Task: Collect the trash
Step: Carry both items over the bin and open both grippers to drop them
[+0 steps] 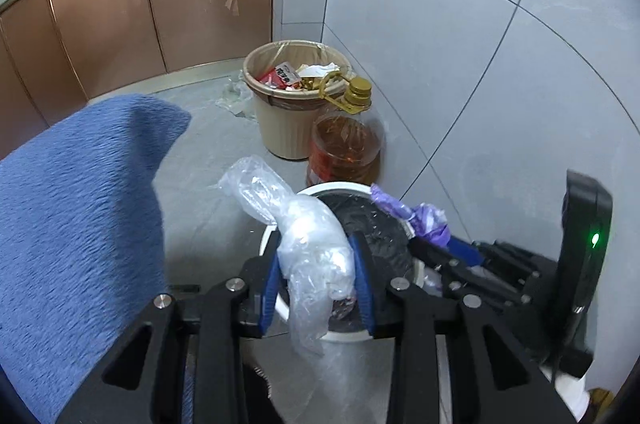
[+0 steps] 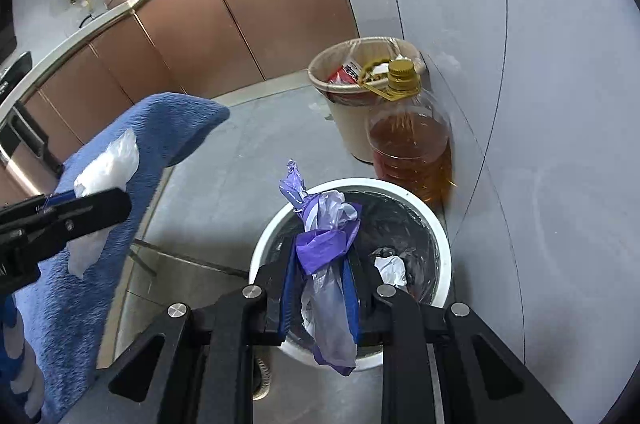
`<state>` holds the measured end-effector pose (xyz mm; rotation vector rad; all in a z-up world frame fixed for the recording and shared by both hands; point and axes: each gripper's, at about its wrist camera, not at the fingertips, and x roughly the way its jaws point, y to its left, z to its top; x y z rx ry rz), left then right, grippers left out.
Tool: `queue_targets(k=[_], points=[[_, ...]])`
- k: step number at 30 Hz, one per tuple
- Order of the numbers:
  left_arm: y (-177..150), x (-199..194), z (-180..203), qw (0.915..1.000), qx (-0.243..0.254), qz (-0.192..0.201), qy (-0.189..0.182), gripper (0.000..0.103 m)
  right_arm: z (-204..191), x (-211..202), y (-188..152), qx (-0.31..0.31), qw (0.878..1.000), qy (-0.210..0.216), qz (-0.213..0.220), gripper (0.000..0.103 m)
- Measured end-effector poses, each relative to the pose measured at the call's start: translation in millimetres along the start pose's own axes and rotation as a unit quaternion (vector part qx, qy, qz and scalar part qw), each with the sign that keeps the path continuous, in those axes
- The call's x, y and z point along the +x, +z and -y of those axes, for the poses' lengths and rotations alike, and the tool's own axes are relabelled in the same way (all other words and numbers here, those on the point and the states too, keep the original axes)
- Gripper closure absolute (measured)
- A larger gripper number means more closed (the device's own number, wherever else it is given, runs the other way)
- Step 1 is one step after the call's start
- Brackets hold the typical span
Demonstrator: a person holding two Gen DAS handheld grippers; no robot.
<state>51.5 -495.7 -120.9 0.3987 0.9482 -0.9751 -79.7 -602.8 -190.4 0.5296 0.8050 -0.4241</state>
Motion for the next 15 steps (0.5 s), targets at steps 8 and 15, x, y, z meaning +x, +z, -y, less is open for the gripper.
queue_targets(k=[8, 15], points=[[15, 5, 7, 0.9996, -0.012, 0.013, -0.022, 0.051, 5, 5, -2, 0.004, 1.000, -0.013, -0.007, 0.061], [9, -21, 1, 0.9990, -0.029, 0.029, -0.019, 0.051, 1, -7, -2, 0.005, 1.000, -0.021, -0.002, 0.060]])
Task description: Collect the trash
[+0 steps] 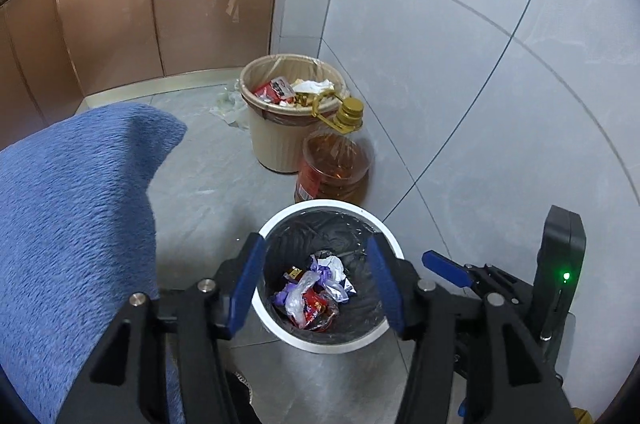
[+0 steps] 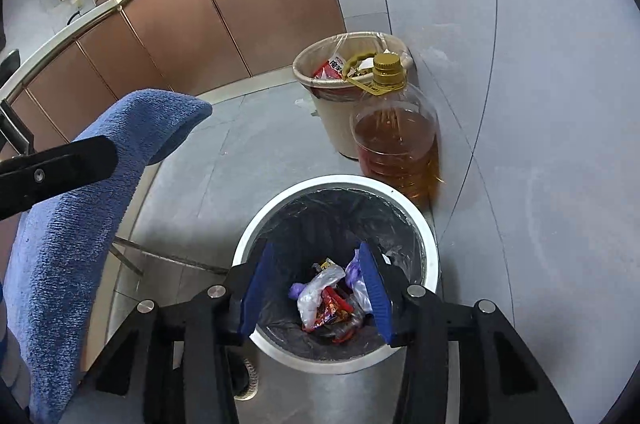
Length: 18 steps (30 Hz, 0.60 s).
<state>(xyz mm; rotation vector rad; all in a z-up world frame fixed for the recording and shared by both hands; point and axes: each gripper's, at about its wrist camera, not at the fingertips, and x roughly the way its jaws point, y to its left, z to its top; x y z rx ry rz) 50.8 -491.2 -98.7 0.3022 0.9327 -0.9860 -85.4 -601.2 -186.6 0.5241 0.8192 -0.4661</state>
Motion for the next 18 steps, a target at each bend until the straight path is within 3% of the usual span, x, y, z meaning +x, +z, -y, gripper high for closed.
queue_targets(k=[11, 18], points=[[-40, -102, -38, 0.9948, -0.035, 0.070, 0.065, 0.051, -75, -69, -2, -0.074, 0.996, 0.015, 0.053, 0.053], [-88, -191, -77, 0.9788, -0.061, 0.128, 0.148, 0.039, -148, -125, -19, -0.142, 0.985, 0.046, 0.089, 0.045]])
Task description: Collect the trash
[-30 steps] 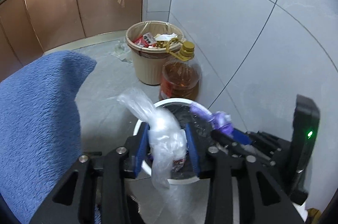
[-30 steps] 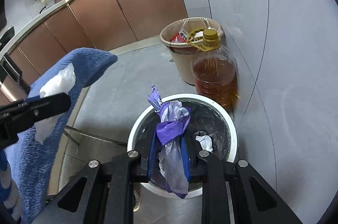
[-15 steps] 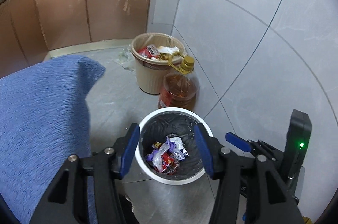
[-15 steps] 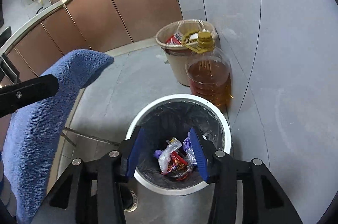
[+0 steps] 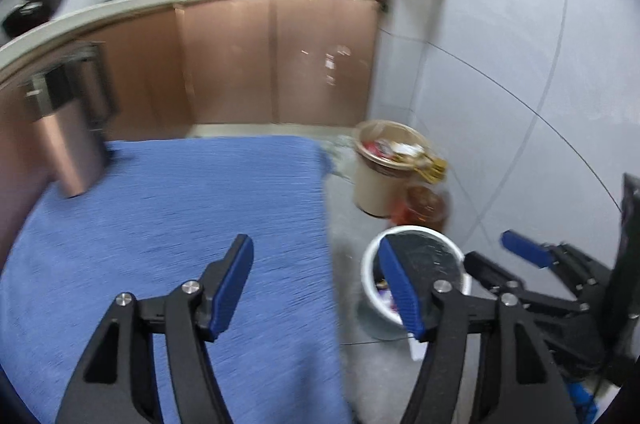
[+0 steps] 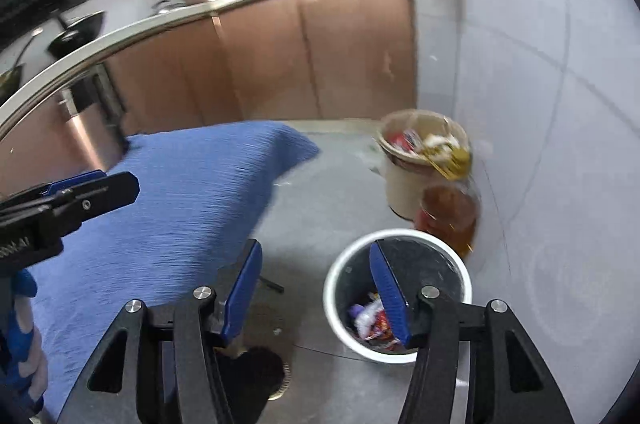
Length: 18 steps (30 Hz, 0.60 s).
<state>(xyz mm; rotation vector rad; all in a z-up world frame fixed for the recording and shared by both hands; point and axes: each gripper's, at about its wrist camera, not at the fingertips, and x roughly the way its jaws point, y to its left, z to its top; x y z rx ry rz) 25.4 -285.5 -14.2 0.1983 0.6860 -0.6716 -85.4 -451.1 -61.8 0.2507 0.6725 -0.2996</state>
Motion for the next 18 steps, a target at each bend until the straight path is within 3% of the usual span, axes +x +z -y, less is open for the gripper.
queue_targets(k=[5, 10, 18], points=[[-23, -60, -47, 0.9965, -0.016, 0.031, 0.076, 0.038, -60, -31, 2, -0.056, 0.998, 0.015, 0.027, 0.029], [-42, -120, -79, 0.9871, -0.034, 0.071, 0.140, 0.037, -97, -63, 3, -0.080, 0.995, 0.026, 0.058, 0.015], [-58, -179, -101, 0.9732, -0.053, 0.118, 0.190, 0.030, -127, -101, 10, -0.104, 0.990, 0.017, 0.095, 0.006]])
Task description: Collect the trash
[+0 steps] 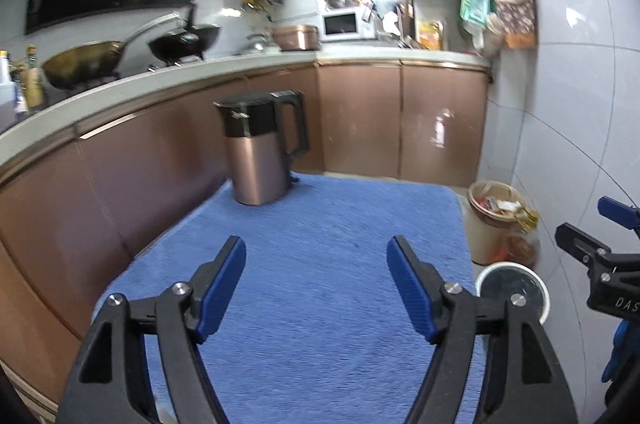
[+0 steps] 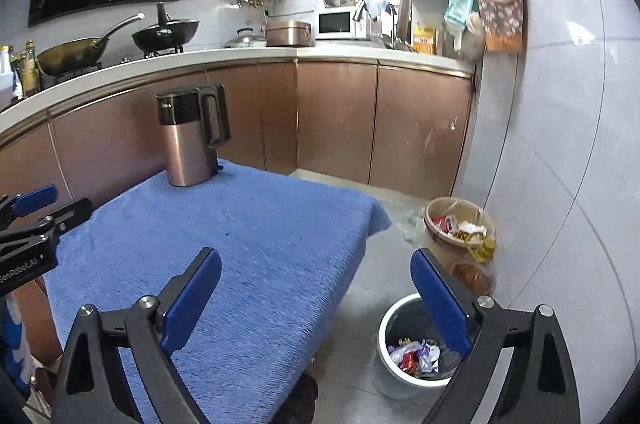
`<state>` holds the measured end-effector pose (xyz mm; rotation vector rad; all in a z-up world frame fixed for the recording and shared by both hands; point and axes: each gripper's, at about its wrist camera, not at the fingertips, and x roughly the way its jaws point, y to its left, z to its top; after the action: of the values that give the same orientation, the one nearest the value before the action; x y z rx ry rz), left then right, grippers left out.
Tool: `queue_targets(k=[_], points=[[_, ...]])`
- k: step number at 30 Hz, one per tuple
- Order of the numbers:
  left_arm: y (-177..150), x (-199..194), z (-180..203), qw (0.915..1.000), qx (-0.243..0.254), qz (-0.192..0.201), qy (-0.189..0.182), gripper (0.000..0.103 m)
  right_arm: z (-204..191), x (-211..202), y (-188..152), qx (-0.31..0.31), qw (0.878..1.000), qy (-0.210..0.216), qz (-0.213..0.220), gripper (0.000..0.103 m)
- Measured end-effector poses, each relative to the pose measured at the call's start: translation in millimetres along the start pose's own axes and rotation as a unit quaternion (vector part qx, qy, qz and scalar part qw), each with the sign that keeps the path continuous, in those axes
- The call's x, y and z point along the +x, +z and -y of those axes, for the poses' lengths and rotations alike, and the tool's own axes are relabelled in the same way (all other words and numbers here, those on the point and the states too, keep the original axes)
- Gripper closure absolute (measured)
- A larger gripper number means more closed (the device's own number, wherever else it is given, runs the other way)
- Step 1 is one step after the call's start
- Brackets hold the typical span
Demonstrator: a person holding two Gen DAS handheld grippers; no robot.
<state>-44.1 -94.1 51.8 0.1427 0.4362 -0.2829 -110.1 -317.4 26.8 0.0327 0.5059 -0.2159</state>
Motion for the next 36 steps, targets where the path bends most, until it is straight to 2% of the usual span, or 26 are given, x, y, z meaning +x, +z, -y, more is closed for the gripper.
queue_targets(k=[6, 12, 19, 36], points=[[5, -18, -28, 0.9987, -0.031, 0.027, 0.031, 0.022, -12, -12, 7, -0.013, 1.000, -0.009, 0.008, 0.004], [6, -23, -39, 0.9970, -0.039, 0.029, 0.059, 0.021, -13, -13, 9, -0.015, 1.000, -0.010, 0.012, 0.002], [3, -26, -33, 0.9965, -0.028, 0.039, 0.069, 0.021, -7, -8, 9, -0.008, 1.000, -0.007, 0.010, 0.002], [1, -16, -18, 0.9976, -0.018, 0.029, 0.060, 0.021, 11, 11, -3, 0.019, 1.000, -0.011, -0.007, 0.001]])
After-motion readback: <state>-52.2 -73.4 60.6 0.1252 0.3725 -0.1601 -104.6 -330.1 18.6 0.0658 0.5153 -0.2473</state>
